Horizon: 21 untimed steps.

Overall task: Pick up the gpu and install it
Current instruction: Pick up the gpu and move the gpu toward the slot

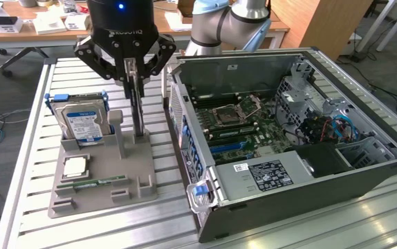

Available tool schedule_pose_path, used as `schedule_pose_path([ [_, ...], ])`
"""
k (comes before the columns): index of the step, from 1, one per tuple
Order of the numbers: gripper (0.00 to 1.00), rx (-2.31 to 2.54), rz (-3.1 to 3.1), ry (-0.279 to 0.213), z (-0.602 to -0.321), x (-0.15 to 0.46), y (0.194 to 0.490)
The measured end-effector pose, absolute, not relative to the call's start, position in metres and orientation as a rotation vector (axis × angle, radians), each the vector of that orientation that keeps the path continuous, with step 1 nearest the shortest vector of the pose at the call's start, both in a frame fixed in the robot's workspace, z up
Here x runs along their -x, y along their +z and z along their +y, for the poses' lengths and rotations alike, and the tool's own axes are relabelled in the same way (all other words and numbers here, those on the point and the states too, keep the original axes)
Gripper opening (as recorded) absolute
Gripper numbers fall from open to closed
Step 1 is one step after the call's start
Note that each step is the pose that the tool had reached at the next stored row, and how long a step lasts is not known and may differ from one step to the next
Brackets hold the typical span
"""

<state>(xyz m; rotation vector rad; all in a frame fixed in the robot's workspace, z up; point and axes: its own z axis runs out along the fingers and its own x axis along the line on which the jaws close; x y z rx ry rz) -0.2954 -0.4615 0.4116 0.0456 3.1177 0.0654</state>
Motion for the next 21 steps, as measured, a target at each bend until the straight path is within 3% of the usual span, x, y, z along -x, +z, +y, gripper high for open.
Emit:
schedule_pose_path([
  [21, 0.26, -0.046, 3.118, 0.065, -0.462, 0.295, 0.445],
])
